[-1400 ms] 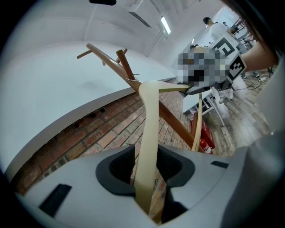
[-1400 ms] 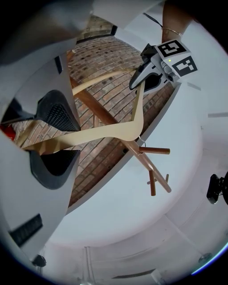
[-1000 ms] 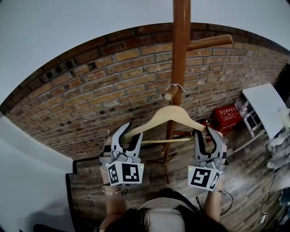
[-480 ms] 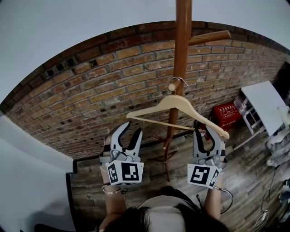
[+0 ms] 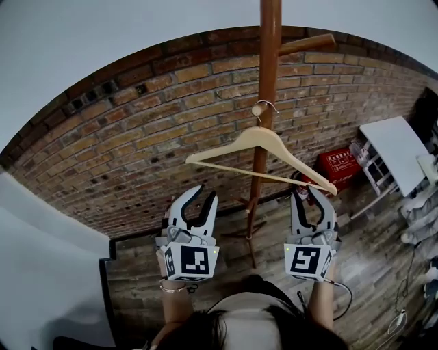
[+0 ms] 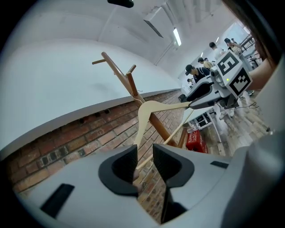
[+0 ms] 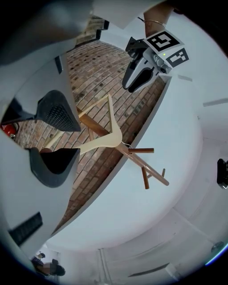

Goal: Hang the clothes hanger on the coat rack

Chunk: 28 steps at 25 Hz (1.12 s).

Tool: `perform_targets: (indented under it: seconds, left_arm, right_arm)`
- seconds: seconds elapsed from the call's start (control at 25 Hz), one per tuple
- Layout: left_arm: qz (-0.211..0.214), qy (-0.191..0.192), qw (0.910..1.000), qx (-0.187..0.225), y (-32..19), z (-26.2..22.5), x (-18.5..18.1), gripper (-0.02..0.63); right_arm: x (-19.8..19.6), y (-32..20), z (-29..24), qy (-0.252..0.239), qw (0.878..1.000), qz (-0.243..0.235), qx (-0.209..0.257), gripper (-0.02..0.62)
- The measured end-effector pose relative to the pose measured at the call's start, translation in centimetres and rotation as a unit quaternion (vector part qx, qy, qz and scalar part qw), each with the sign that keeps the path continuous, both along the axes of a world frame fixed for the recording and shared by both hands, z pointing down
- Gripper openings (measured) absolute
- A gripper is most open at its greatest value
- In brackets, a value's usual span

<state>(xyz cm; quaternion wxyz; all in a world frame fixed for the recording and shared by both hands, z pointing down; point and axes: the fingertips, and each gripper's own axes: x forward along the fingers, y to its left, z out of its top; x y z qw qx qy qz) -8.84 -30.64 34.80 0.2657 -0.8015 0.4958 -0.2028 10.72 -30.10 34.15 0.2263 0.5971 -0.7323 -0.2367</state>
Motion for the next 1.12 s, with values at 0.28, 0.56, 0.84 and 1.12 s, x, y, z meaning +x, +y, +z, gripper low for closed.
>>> perform_targets:
  seconds: [0.28, 0.56, 0.84, 1.12]
  left_arm:
    - [0.013, 0.022, 0.9993, -0.026, 2.9, 1.3, 0.8, 0.086]
    - [0.025, 0.047, 0.9977, -0.042, 6.5, 2.7, 1.2, 0.057]
    - [0.032, 0.081, 0.9951, -0.045, 10.1, 2.7, 0.7, 0.046]
    - [0.046, 0.117, 0.9911, -0.044, 13.2, 2.0, 0.2, 0.023]
  right_arm:
    - [-0.5, 2.8, 0.6, -0.03, 1.0, -0.007, -0.005, 0.108]
    - [-1.3, 6.1, 1.6, -0.055, 0.998, -0.01, -0.016, 0.084]
    - [-2.3, 9.3, 1.6, -0.12, 0.993, -0.019, -0.012, 0.064]
    - [-3.7, 12.3, 2.3, -0.188, 0.981, -0.023, -0.026, 0.052]
